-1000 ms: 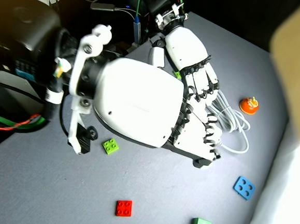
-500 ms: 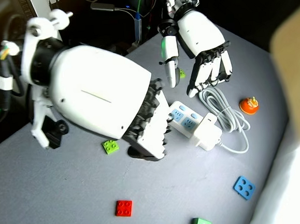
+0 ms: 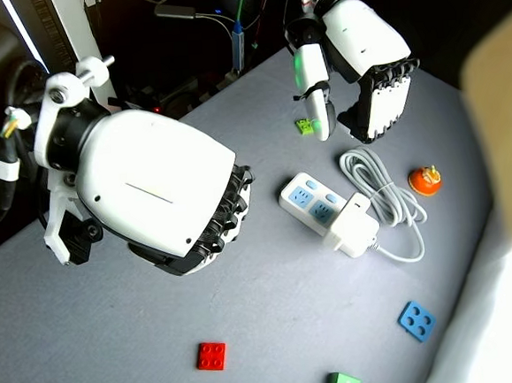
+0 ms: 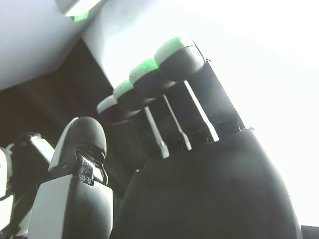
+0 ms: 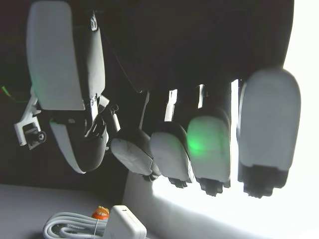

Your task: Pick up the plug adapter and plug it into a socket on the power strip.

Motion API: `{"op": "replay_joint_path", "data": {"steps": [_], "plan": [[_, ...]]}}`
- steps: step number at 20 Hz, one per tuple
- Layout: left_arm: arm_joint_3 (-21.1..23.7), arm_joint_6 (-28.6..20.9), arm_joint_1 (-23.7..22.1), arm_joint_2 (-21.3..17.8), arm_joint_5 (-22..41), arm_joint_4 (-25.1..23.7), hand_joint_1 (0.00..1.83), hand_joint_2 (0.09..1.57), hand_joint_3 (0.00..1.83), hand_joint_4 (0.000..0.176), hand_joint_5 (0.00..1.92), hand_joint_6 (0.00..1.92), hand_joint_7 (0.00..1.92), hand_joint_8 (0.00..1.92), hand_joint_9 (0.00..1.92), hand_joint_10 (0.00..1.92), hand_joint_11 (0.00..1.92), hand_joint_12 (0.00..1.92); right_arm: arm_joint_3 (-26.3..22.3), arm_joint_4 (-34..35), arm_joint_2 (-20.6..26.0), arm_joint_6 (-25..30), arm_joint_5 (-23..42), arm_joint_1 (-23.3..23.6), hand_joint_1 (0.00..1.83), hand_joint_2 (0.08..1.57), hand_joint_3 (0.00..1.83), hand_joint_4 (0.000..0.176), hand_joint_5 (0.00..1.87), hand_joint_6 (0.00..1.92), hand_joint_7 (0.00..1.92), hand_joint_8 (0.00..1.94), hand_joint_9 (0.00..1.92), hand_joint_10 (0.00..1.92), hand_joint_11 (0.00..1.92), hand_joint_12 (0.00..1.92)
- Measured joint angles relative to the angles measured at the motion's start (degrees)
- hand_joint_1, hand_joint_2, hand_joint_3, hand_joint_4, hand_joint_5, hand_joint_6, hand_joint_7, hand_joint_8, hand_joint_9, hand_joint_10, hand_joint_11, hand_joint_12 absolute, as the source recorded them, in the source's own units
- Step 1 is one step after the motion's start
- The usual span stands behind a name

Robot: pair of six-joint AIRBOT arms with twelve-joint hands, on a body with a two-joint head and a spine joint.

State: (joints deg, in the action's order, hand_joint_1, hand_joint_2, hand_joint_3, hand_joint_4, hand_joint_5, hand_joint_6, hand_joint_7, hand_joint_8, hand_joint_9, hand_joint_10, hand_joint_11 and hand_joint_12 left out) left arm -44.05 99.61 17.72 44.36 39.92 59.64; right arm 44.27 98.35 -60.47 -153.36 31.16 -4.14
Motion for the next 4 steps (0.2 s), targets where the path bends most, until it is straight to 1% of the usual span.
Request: {"op": "replay_joint_path", "data": {"steps": [1,2,4], "plan": [[-0.22,-1.18,0.0,-0.02,-0.02,-1.7,0.29,1.41,0.01,0.0,1.21,1.92,1.3,1.92,1.33,1.92,1.35,1.92,0.0,-0.26,0.0,-0.02,-0.07,0.13,0.24,1.45,0.02,0.0,1.31,1.92,1.4,1.94,1.52,1.92,1.7,1.92],[-0.24,-1.64,-0.35,-0.02,-0.24,-2.8,0.33,1.42,0.01,0.0,1.2,1.92,1.3,1.92,1.33,1.92,1.36,1.92,0.0,-0.11,-0.02,-0.02,-0.2,0.35,0.25,1.47,0.01,0.0,1.3,1.92,1.39,1.94,1.51,1.92,1.69,1.92],[-0.24,-1.99,-0.48,-0.02,-0.55,-3.87,0.33,1.44,0.01,0.0,1.2,1.92,1.31,1.92,1.34,1.92,1.38,1.92,0.0,-0.17,0.0,-0.37,-0.59,0.68,0.24,1.48,0.01,0.0,1.3,1.92,1.4,1.94,1.52,1.92,1.71,1.92]]}}
